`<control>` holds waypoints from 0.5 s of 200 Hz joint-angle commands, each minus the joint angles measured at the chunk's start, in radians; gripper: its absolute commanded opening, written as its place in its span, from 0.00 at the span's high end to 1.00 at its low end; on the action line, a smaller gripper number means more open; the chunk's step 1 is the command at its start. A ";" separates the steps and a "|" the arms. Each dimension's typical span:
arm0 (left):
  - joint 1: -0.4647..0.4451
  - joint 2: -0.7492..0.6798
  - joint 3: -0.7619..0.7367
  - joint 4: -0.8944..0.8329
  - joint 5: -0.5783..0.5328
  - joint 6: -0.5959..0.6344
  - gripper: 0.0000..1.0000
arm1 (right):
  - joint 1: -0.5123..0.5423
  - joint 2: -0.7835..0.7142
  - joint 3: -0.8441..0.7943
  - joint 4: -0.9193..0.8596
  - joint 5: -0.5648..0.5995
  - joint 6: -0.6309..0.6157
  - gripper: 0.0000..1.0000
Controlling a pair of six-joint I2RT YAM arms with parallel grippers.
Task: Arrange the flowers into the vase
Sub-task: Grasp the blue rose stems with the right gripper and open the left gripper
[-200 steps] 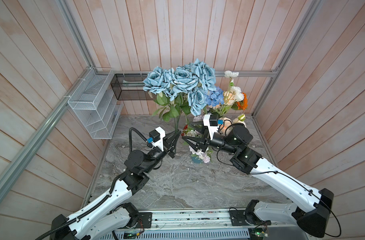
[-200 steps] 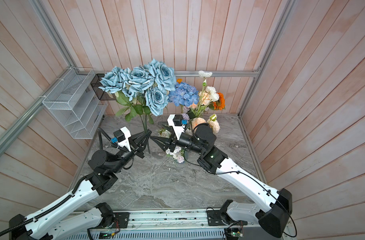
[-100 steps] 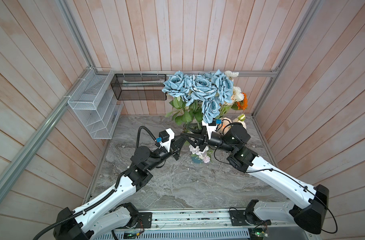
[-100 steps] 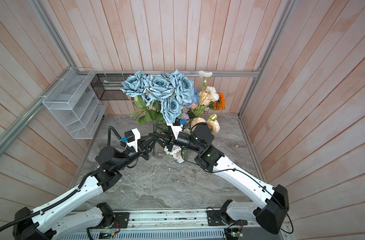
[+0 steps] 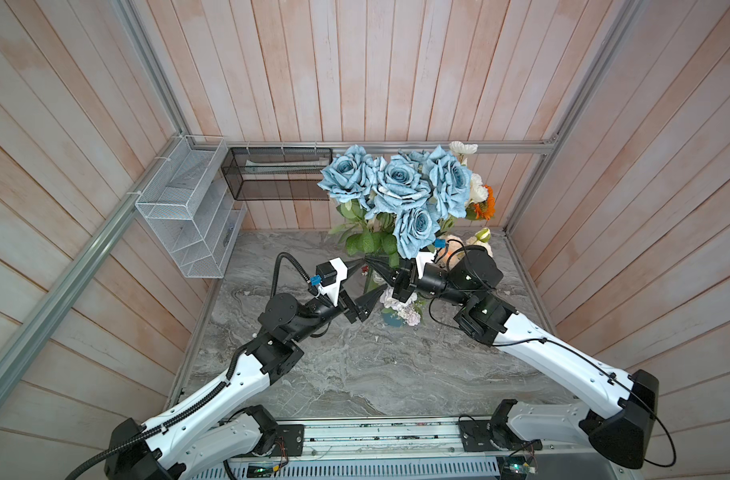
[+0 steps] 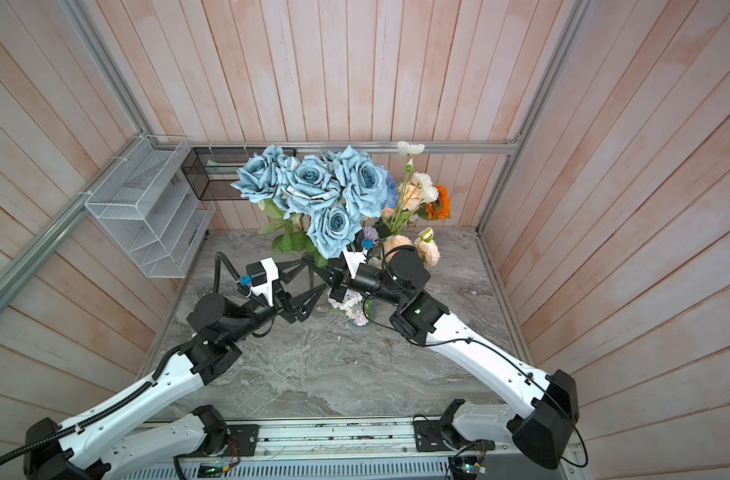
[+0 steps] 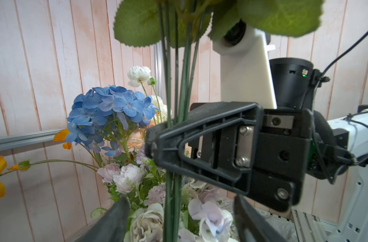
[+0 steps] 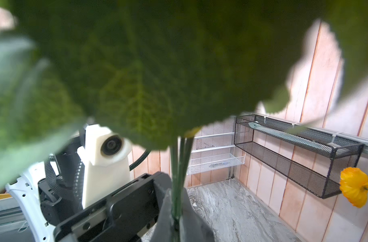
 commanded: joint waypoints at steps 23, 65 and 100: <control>0.033 -0.130 -0.109 0.019 -0.162 -0.104 0.00 | -0.002 -0.135 -0.091 0.010 0.026 0.028 1.00; 0.087 -0.113 -0.158 -0.017 -0.167 -0.185 0.00 | -0.001 -0.286 -0.155 -0.131 0.052 0.049 1.00; 0.051 -0.032 -0.201 -0.028 -0.216 -0.203 0.00 | -0.002 -0.408 -0.184 -0.345 0.185 0.009 1.00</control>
